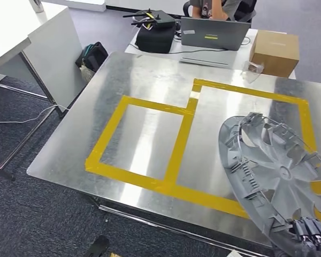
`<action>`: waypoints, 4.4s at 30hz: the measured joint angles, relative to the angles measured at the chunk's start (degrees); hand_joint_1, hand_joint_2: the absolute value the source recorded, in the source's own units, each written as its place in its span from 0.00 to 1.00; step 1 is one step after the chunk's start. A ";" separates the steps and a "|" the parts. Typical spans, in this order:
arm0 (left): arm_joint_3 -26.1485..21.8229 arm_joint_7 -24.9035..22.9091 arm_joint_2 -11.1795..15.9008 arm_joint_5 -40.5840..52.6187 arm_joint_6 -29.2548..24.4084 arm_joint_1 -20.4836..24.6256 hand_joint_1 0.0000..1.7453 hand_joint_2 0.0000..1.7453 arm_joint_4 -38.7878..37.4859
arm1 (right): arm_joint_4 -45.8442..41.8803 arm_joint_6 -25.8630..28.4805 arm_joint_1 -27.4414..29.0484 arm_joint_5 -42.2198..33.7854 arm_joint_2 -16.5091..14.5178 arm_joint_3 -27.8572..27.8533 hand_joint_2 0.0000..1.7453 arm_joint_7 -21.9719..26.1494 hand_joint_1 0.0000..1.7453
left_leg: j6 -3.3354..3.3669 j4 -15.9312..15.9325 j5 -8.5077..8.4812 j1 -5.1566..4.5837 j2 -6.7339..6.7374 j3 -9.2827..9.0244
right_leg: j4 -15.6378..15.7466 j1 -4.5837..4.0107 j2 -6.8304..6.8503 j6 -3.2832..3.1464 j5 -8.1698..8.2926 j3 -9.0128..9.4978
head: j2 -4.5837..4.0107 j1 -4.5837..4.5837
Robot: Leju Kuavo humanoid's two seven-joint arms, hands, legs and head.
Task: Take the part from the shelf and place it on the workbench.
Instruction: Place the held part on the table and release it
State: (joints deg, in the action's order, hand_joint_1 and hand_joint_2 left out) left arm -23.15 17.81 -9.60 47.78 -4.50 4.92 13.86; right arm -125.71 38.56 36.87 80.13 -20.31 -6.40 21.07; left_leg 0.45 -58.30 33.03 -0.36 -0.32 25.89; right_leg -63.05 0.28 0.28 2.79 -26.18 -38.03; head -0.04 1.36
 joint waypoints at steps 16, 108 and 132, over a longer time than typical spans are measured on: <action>-2.34 -0.87 -0.18 0.51 -0.78 0.12 0.00 1.00 -0.01 | 7.74 -5.18 3.06 4.91 5.03 0.15 1.00 -14.53 1.00 | -1.54 -1.08 -10.11 0.33 0.20 12.51 | 3.88 0.23 -1.68 -0.89 -6.41 10.78 | 0.00 -0.81; 1.78 -1.10 0.26 3.08 5.31 2.94 0.00 0.00 0.02 | 24.86 -16.57 -12.81 -8.19 52.58 32.99 1.00 -45.51 0.00 | -0.45 0.13 -9.33 -0.03 0.09 9.08 | 3.78 0.07 -0.99 -0.37 -2.11 5.83 | 0.00 -0.55; 0.53 0.26 0.44 2.46 3.73 2.16 0.00 0.00 0.02 | 19.45 -11.91 -8.56 -26.81 40.00 23.64 0.00 -25.46 0.00 | -0.47 0.14 -9.31 -0.04 0.09 9.19 | 3.78 0.07 -1.00 -0.39 -2.17 5.71 | 0.00 -0.56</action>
State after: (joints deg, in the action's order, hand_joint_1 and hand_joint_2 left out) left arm -22.62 18.08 -9.16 50.24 -0.77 7.09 13.88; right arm -106.26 26.64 28.31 53.32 19.69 17.24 -4.39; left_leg -0.03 -58.16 23.72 -0.40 -0.22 35.09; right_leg -59.27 0.34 -0.71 2.40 -28.35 -32.32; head -0.04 0.80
